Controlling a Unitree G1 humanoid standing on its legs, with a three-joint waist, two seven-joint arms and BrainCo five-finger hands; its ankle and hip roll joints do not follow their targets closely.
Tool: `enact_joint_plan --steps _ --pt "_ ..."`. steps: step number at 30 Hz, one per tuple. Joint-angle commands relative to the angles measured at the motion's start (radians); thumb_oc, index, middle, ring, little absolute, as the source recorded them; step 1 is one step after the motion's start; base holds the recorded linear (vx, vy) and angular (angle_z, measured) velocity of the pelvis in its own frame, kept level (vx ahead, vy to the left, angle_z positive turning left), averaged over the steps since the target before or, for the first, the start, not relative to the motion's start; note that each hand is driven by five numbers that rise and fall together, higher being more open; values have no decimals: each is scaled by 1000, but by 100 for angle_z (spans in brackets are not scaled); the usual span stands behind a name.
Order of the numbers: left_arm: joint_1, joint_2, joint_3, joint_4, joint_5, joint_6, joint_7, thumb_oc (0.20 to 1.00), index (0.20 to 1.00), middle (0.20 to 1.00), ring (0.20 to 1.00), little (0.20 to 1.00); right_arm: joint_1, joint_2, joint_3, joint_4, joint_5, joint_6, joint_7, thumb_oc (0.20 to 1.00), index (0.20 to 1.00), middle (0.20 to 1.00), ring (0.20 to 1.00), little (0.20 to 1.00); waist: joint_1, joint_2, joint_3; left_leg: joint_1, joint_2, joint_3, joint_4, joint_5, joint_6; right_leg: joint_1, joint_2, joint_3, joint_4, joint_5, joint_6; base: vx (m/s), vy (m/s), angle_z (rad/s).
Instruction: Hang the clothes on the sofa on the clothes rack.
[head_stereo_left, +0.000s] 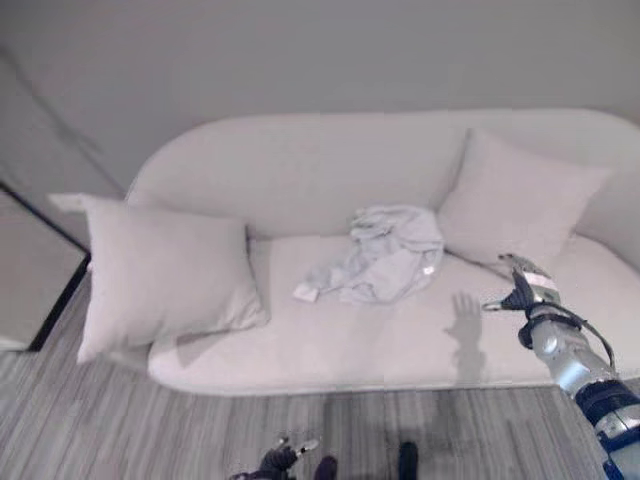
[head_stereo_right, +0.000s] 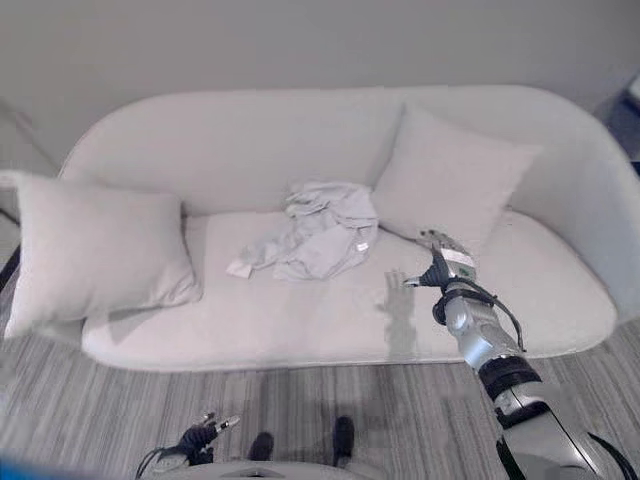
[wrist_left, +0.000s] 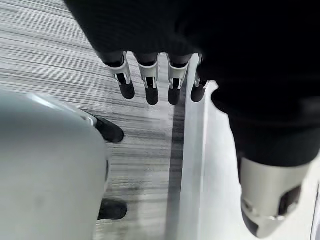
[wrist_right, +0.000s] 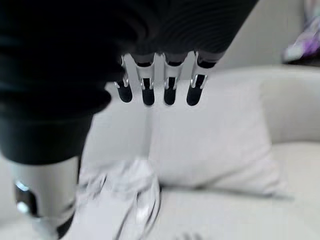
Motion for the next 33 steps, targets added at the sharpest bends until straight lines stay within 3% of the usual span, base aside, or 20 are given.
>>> enact_joint_plan --steps 1,4,6,7,9,10,11,13,14,17,19,24,33 --pt "-4 24 -46 66 15 -8 24 1000 1000 1000 1000 1000 -88 -20 12 31 40 -25 -44 1000 1000 1000 1000 1000 36 -23 -17 -18 -16 -39 -21 35 6 -84 -121 78 116 -55 99 69 -26 17" --pt "22 53 -11 53 14 -12 38 1000 1000 1000 1000 1000 -109 -22 45 40 11 -17 -40 1000 1000 1000 1000 1000 57 -24 -17 6 24 -35 -21 26 -4 -62 -107 69 147 -100 76 223 -102 15" --pt "32 66 3 33 3 -14 41 1000 1000 1000 1000 1000 -110 -18 49 40 -2 -13 -47 1000 1000 1000 1000 1000 74 -28 -8 21 47 -23 -21 43 -14 -38 -96 65 146 -113 66 106 -78 10" --pt "27 76 9 10 -14 -20 48 1000 1000 1000 1000 1000 -120 -15 49 39 -6 -9 -57 1000 1000 1000 1000 1000 94 -32 15 -12 45 -28 42 84 -31 -25 -97 60 146 -121 61 -31 -64 6" --pt "11 81 -6 -22 -34 -28 58 1000 1000 1000 1000 1000 -148 -16 52 73 -19 6 -102 1000 1000 1000 1000 1000 116 -46 52 -90 8 -59 135 115 -21 -11 -112 44 146 -133 59 78 -71 10" --pt "4 69 -16 -39 -53 -27 54 1000 1000 1000 1000 1000 -161 -18 41 90 -13 21 -111 1000 1000 1000 1000 1000 117 -40 49 -137 -33 -69 76 98 1 11 -108 46 130 -143 62 174 -26 15" --pt "5 69 -16 -39 -53 -27 54 1000 1000 1000 1000 1000 -161 -19 41 90 -13 21 -111 1000 1000 1000 1000 1000 116 -40 49 -134 -32 -69 71 100 1 13 -107 45 128 -144 62 216 21 37" --pt "12 54 -38 -61 -46 -27 49 1000 1000 1000 1000 1000 -163 -20 29 103 11 24 -117 1000 1000 1000 1000 1000 129 -19 42 -215 -108 -41 -17 125 17 30 -91 60 81 -144 64 133 78 54" --pt "8 46 -56 -57 -37 -36 54 1000 1000 1000 1000 1000 -177 -29 42 142 16 25 -135 1000 1000 1000 1000 1000 146 -13 51 -319 -183 0 -21 119 19 30 -83 90 63 -153 61 76 92 40" --pt "21 32 -60 -32 -20 -28 44 1000 1000 1000 1000 1000 -191 -34 54 153 4 31 -131 1000 1000 1000 1000 1000 154 1 31 -292 -179 17 -21 118 38 16 -64 119 84 -159 66 167 160 2" --pt "21 33 -64 -9 7 -21 64 1000 1000 1000 1000 1000 -189 -8 38 131 -12 54 -142 1000 1000 1000 1000 1000 170 20 32 -270 -181 37 -20 176 61 33 -86 130 100 -191 72 301 299 -74" --pt "-5 64 -47 -66 -39 -61 93 1000 1000 1000 1000 1000 -236 -1 64 188 -16 58 -163 1000 1000 1000 1000 1000 203 10 25 -320 -194 62 -6 169 66 -24 -162 140 42 -134 106 83 157 -48" --pt "-48 76 -142 -97 26 -58 130 1000 1000 1000 1000 1000 -349 -40 104 306 31 52 -258 1000 1000 1000 1000 1000 240 4 90 -391 -195 25 22 156 75 -62 -162 131 12 -104 117 38 -11 17"
